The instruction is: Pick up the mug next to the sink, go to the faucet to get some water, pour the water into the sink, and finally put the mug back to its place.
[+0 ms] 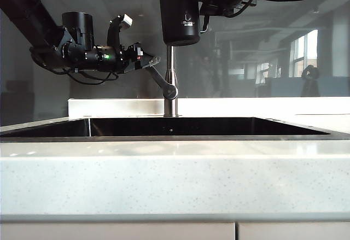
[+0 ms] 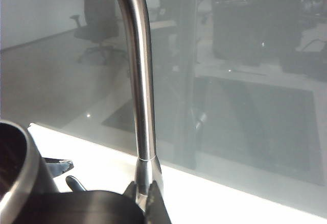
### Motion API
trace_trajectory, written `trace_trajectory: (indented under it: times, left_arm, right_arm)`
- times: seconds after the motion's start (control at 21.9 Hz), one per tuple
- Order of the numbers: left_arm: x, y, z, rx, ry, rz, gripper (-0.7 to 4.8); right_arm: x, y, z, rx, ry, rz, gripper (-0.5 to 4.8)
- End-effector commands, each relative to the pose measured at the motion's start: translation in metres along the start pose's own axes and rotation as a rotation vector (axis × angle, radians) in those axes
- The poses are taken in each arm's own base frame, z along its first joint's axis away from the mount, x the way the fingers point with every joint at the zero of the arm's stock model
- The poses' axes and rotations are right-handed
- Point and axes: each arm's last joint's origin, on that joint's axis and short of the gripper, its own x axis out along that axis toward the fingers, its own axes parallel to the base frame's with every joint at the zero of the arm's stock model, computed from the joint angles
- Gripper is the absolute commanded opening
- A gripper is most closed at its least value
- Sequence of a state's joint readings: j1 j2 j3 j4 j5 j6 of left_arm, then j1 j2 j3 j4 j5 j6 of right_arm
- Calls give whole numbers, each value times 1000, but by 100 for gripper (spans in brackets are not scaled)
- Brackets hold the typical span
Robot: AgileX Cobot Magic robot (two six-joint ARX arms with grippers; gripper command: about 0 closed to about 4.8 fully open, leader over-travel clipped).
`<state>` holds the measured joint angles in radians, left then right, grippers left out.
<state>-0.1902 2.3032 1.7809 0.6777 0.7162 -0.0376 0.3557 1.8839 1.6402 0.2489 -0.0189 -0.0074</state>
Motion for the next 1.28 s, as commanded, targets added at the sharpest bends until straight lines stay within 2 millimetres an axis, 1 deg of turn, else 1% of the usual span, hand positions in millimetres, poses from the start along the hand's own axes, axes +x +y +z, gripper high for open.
trace_trajectory:
  times: [0.05, 0.18, 0.55, 0.59, 0.68, 0.87, 1.1, 1.28]
  left_arm:
    - [4, 3, -3, -7, -17, -59, 331]
    - [12, 9, -4, -22, -28, -68, 331]
    - [12, 9, -6, -48, 2, -122, 330]
    - [12, 9, -6, -65, 6, -147, 327]
    - [10, 9, -6, -90, 13, -192, 300]
    - [9, 9, -7, -129, 24, -225, 300]
    - [1, 15, -9, -205, 63, -297, 300]
    - [-1, 17, -9, -210, 68, -324, 300]
  right_arm:
    - [-4, 1, 13, 6, -68, 3, -2]
    - [-4, 1, 13, 6, -63, 4, -2]
    - [-4, 1, 14, 6, -65, 4, -2]
    - [-4, 1, 14, 6, -64, 4, -2]
    - [-4, 1, 14, 6, -66, 3, -2]
    - [-4, 1, 14, 6, -66, 4, -2]
    - [-4, 1, 14, 6, -66, 4, -2]
    - [-4, 1, 14, 6, -66, 4, -2]
